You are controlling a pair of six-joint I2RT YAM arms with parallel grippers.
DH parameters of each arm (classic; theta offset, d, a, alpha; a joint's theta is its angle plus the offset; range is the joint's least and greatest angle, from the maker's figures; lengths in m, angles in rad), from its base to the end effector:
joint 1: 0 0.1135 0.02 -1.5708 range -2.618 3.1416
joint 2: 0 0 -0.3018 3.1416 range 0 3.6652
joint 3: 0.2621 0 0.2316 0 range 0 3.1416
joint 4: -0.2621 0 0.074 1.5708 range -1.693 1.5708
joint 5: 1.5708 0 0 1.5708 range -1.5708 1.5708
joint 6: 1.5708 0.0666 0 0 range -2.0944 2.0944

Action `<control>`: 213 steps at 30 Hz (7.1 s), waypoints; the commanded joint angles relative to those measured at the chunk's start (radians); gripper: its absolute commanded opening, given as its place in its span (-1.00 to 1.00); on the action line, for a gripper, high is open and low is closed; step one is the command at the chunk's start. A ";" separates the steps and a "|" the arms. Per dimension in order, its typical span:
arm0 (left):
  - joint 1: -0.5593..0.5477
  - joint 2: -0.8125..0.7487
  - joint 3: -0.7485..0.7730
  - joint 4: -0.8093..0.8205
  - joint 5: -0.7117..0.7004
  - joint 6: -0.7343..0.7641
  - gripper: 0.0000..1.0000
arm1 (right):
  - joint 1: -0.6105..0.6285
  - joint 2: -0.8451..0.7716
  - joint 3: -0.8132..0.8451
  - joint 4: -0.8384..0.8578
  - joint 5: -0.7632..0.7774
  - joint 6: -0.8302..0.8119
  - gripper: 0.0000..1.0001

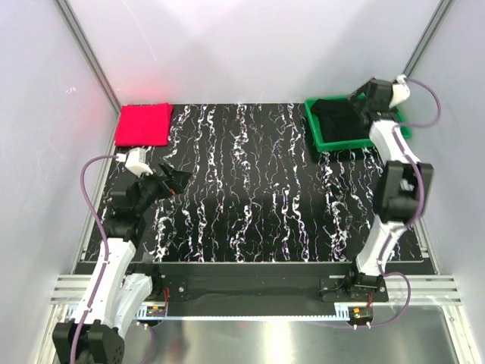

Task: Fold and stack the t-shirts
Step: Grab the tshirt from the pile, then move the tshirt to the center of the board, then flatten the tshirt out

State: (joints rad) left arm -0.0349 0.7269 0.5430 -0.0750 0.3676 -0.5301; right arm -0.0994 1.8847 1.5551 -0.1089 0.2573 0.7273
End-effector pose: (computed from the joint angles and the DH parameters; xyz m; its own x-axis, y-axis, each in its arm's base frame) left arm 0.1561 -0.0294 0.2973 -0.4128 -0.4577 -0.7875 0.1983 0.7987 -0.5681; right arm 0.4656 -0.0635 0.3262 -0.0993 0.6561 -0.7481 0.5238 0.6737 0.5212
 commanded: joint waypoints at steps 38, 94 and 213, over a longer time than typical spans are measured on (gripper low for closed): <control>-0.026 0.085 0.222 -0.324 -0.243 0.027 0.98 | 0.058 0.320 0.894 -0.245 0.033 -0.364 -1.00; -0.481 0.934 0.774 -0.505 -0.172 -0.016 0.37 | 0.331 -0.955 -0.851 -0.584 -0.662 -0.051 0.97; -0.224 0.158 1.569 -0.462 -0.450 0.134 -1.00 | 0.793 -1.147 0.109 -0.879 0.034 -0.279 -1.00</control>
State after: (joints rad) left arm -0.2577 0.8413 2.1139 -0.6273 -0.0410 -0.3901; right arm 0.6975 0.6579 1.6550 -0.9592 0.2089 0.4896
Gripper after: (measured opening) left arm 0.012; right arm 0.028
